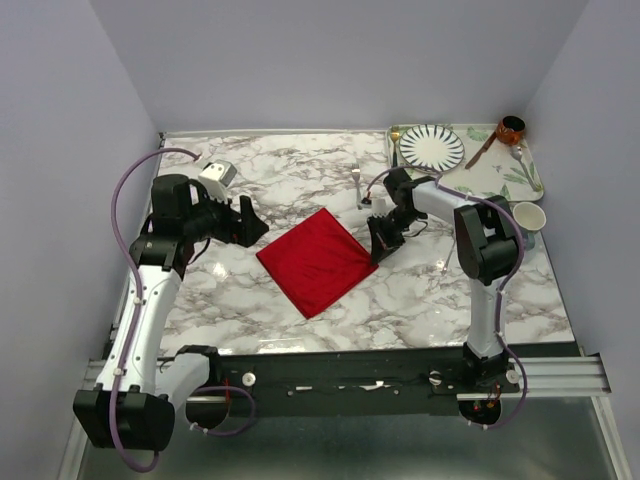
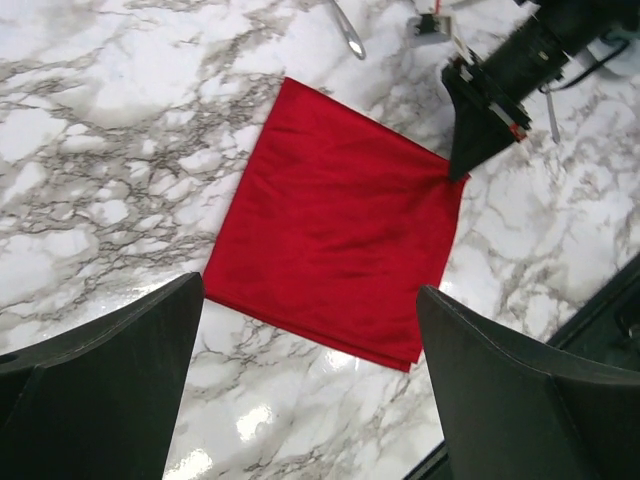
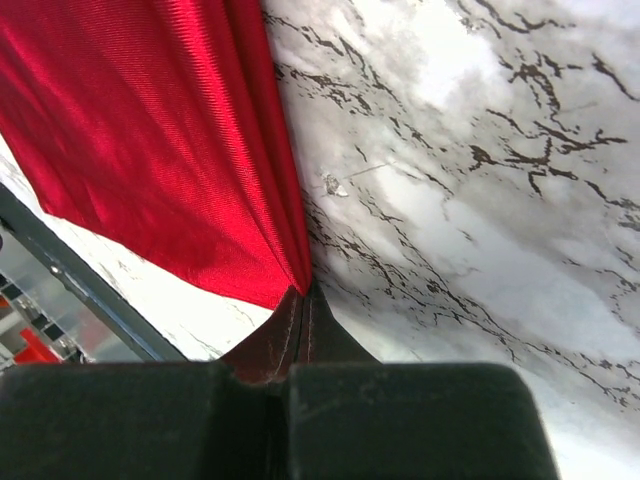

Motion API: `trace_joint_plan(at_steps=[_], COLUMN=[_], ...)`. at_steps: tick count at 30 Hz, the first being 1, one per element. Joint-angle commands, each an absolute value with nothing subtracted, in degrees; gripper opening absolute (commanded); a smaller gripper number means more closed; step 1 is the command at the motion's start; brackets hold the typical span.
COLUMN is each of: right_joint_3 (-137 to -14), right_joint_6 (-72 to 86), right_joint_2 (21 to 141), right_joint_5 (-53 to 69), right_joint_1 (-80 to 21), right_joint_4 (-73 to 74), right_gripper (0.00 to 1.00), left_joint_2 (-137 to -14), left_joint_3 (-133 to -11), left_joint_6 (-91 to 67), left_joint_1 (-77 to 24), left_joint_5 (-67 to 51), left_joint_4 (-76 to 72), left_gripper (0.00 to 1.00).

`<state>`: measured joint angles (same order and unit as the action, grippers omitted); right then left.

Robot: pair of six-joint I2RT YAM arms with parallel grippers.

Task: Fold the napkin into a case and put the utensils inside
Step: Smooth out the square-folded napkin at the center of the board.

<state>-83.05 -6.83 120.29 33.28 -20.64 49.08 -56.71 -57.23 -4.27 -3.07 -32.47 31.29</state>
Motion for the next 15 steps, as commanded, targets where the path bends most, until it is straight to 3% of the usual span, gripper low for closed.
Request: trace_joint_plan(at_steps=[1, 11, 15], right_joint_3=[-81.9, -75.1, -72.7], right_joint_6=[-4.7, -1.2, -0.3], right_joint_2=[120.8, 118.8, 117.0], right_joint_5=[30.5, 33.0, 36.4], right_joint_1=[-20.9, -21.9, -22.2], right_joint_4=[46.4, 42.0, 40.1], right_gripper=[0.01, 0.01, 0.01], left_joint_2=[-60.4, -65.7, -65.7], left_joint_3=[-60.7, -56.3, -48.1], left_joint_6=[1.1, -2.2, -11.0], left_joint_1=[-2.8, -2.8, -3.5], left_joint_5=[-42.8, -55.6, -57.7], left_joint_4=[38.1, 36.9, 26.3], left_gripper=[0.99, 0.99, 0.99])
